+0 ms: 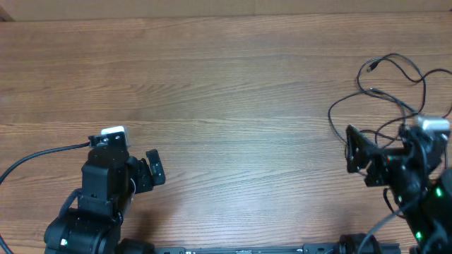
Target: Untangle cables
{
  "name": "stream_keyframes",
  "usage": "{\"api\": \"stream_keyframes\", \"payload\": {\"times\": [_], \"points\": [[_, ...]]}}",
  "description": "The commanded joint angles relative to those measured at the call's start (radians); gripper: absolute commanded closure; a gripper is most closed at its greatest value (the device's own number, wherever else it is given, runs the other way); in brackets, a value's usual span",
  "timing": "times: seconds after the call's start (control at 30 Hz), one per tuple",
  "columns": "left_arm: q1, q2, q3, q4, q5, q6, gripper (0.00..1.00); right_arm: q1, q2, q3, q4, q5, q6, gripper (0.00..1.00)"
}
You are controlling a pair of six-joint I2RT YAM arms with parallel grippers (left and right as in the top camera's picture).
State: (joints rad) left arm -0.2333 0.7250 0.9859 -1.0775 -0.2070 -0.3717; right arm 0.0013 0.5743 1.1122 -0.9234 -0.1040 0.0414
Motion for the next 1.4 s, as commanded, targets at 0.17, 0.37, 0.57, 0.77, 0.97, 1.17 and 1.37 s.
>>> {"api": "stream_keyframes", "payload": {"times": [0.17,0.37,0.57,0.77,0.97,1.17,1.37], "points": [[0.004,0.0,-0.009,0.001,-0.013,-0.018,0.0,0.0,-0.198,-0.289,0.32,-0.018,0.003,0.0],[0.004,0.0,-0.009,0.001,-0.013,-0.018,0.0,0.023,-0.344,-0.551,0.595,-0.016,0.003,0.0],[0.004,0.0,-0.009,0.001,-0.013,-0.018,0.0,0.034,-0.46,-0.783,0.845,-0.016,0.003,0.0],[0.004,0.0,-0.009,0.001,-0.013,-0.018,0.0,0.039,-0.557,-0.984,1.056,-0.008,0.003,0.0],[0.004,0.0,-0.009,0.001,-0.013,-0.018,0.0,0.039,-0.572,-1.104,1.181,0.031,0.002,0.0],[0.004,0.0,-0.009,0.001,-0.013,-0.018,0.0,0.043,-0.572,-1.104,1.017,0.048,-0.073,0.0],[0.004,0.0,-0.009,0.001,-0.013,-0.018,0.0,0.043,-0.571,-1.104,0.848,0.021,-0.061,0.0]]}}
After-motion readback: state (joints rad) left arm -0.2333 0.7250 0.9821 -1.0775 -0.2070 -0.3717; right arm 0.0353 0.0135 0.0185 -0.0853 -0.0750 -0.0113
